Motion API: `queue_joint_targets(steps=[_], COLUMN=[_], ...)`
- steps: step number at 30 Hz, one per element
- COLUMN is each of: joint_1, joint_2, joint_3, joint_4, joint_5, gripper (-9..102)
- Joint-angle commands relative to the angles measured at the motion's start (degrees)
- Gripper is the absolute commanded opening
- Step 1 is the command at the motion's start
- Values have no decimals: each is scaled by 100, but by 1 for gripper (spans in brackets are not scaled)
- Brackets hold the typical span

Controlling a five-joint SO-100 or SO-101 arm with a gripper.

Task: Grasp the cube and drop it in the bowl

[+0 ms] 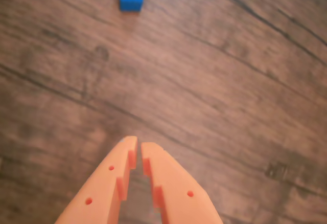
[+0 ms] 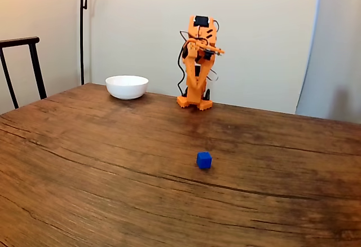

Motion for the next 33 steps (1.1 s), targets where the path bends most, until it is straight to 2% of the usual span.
queue_joint_targets(steps=[1, 16, 20, 25, 30, 33], joint_1=[-26, -264, -334, -387, -439, -439], joint_2=[-167, -1705, -1907, -1978, -1978, -1986], joint_3=[-167, -167, -53, 606, 1345, 1529], joint_4=[-413, -2188, -2892, -4192, -5388, -5722], joint_5=[62, 35, 26, -26, -466, -562], gripper=[0, 0, 0, 0, 0, 0])
